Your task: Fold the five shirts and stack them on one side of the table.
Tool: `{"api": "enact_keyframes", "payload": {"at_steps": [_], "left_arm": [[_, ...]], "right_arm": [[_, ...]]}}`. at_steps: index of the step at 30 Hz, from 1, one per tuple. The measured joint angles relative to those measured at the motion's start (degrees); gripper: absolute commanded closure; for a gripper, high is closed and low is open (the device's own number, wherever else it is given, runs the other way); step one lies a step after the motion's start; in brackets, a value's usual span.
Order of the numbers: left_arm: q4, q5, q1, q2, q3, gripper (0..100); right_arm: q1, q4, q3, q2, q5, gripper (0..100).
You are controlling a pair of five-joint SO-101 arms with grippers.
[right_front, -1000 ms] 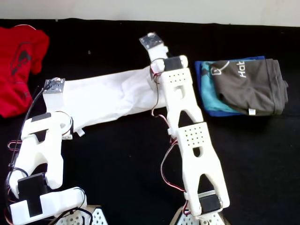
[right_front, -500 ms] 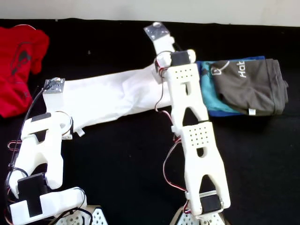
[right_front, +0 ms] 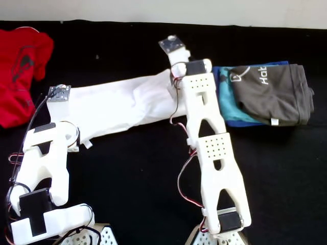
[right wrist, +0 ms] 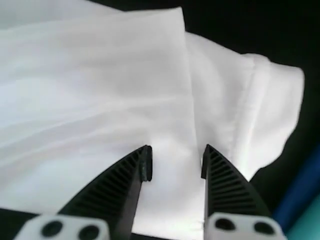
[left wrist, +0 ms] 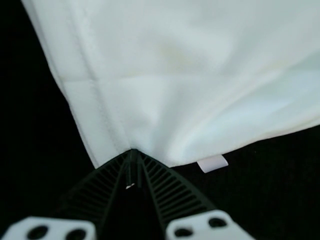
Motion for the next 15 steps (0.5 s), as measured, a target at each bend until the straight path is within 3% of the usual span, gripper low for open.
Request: {"api": "enact_keyframes", "payload": {"at_steps": [3, 15], "left_arm": [[0.0, 0.0, 0.0, 0.0, 0.0, 99], [0.0, 0.0, 0.0, 0.0, 0.0, 99]], "right_arm": [[0.0, -0.1, -0.1, -0.1, 0.0, 99.3], [0.2, -2.6, 0.0, -2.0, 0.0, 99.4]]}}
